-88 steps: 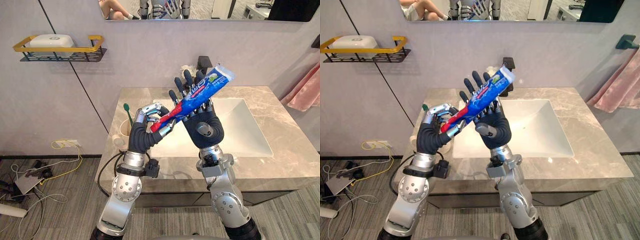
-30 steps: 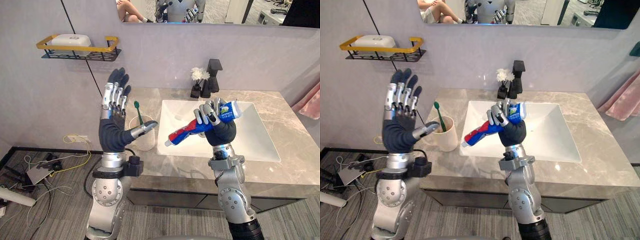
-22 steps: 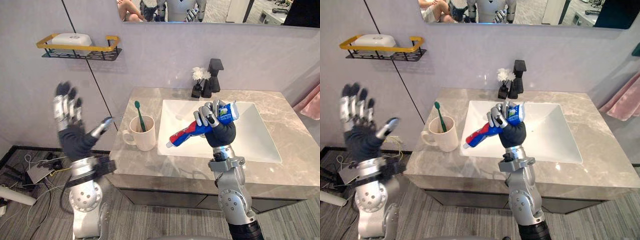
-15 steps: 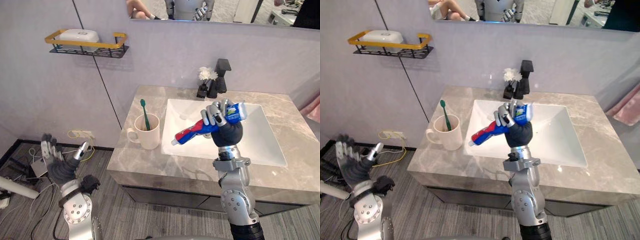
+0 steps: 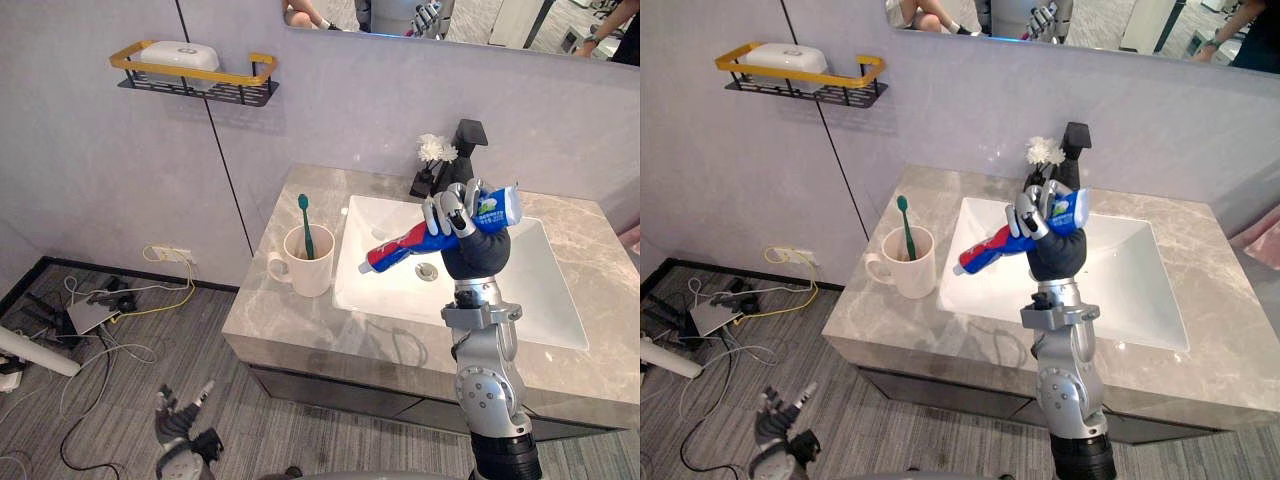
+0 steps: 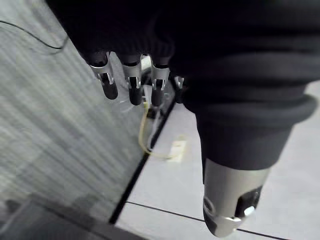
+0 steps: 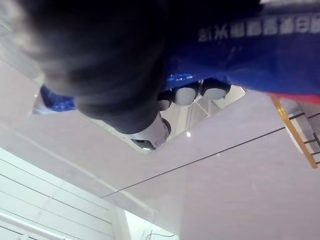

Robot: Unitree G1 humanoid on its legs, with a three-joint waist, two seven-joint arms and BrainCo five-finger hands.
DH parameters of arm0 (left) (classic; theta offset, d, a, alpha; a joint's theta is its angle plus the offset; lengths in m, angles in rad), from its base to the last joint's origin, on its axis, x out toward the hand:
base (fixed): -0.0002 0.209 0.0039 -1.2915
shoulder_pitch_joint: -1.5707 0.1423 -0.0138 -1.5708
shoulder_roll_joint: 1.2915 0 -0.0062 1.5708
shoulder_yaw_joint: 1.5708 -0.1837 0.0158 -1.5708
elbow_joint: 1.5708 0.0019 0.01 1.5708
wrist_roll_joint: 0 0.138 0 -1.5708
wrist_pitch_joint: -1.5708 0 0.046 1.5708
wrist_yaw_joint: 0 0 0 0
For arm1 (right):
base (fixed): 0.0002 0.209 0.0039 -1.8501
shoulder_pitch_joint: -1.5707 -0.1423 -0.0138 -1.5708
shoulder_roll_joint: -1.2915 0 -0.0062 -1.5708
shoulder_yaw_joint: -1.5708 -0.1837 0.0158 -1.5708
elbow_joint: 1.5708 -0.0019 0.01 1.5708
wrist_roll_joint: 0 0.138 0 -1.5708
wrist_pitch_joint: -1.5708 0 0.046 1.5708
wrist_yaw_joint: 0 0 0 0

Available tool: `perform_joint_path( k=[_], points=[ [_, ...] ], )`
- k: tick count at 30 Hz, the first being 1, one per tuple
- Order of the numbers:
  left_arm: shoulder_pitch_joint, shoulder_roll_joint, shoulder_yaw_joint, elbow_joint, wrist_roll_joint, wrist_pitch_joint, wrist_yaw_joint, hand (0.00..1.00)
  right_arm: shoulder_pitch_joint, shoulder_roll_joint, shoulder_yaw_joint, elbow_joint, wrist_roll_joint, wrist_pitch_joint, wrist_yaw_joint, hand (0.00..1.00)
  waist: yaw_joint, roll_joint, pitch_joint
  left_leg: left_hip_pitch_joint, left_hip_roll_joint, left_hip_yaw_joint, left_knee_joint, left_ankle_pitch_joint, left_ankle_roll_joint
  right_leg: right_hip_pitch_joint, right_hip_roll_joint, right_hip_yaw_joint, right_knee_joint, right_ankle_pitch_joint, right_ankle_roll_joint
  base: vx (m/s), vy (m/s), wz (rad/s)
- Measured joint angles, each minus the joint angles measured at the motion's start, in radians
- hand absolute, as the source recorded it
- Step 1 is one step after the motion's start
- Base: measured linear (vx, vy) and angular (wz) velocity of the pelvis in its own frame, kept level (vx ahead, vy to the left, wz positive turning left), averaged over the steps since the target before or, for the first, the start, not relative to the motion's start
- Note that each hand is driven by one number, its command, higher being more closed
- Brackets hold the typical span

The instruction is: Organize washtable

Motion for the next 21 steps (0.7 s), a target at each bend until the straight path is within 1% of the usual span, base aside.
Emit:
perform_joint_path(
  k=[2,4,7,9,11,13,18,21],
  points=[
    [-0.012,0.002,-0.014,0.059,0.028,0.003,-0.019,0.00,-0.025,-0.006,-0.018,0.024,0.001,-0.001,-0.011,1.00,0.000,0.000,0.000,0.000,-0.004,-0.004,0.000,0.002,0.002,0.001,-0.003,-0.001,0.000,0.000,0.000,-0.04,0.010,0.02],
    [-0.032,0.008,-0.044,0.110,0.060,0.008,-0.041,0.00,-0.056,-0.027,-0.052,0.053,0.003,-0.003,-0.038,1.00,0.000,0.000,0.000,0.000,-0.008,-0.009,0.000,0.003,0.005,0.002,-0.007,-0.003,0.000,0.000,0.000,-0.04,0.010,0.04],
    [-0.039,0.012,-0.067,0.168,0.066,0.018,-0.061,0.00,-0.094,-0.044,-0.084,0.078,0.007,-0.004,-0.060,1.00,-0.001,-0.001,0.000,0.000,-0.010,-0.008,-0.001,0.004,0.006,0.002,-0.009,-0.003,0.000,0.000,0.001,-0.01,0.005,0.01],
    [-0.039,0.033,-0.117,0.208,0.066,0.023,-0.062,0.00,-0.122,-0.059,-0.108,0.091,0.015,-0.017,-0.066,1.00,0.000,-0.004,0.002,0.000,-0.009,-0.010,0.000,0.004,0.006,0.003,-0.010,-0.003,0.000,0.000,0.001,0.00,0.000,0.00],
    [-0.040,0.041,-0.126,0.216,0.066,0.024,-0.067,0.00,-0.150,-0.076,-0.117,0.114,0.019,-0.034,-0.080,1.00,0.000,-0.006,0.004,0.000,-0.008,-0.010,0.001,0.004,0.006,0.003,-0.011,-0.003,0.000,0.000,0.001,0.00,0.000,0.00],
    [-0.046,0.048,-0.131,0.232,0.065,0.025,-0.076,0.00,-0.160,-0.083,-0.119,0.121,0.022,-0.040,-0.085,1.00,0.001,-0.006,0.004,-0.001,-0.007,-0.012,0.001,0.004,0.006,0.004,-0.011,-0.004,0.000,0.000,0.001,0.00,0.000,0.00],
    [-0.059,0.067,-0.149,0.251,0.065,0.025,-0.080,0.00,-0.160,-0.083,-0.124,0.123,0.021,-0.040,-0.083,1.00,0.003,-0.008,0.006,-0.002,-0.008,-0.016,0.002,0.004,0.006,0.005,-0.013,-0.007,0.000,0.000,0.001,-0.01,-0.001,0.01],
    [-0.067,0.072,-0.150,0.254,0.065,0.025,-0.080,0.00,-0.160,-0.083,-0.157,0.124,0.023,-0.041,-0.082,1.00,0.004,-0.015,0.019,-0.002,-0.008,-0.026,0.004,0.004,0.006,0.011,-0.013,-0.017,0.000,-0.001,0.002,-0.03,-0.006,0.09]
  ],
)
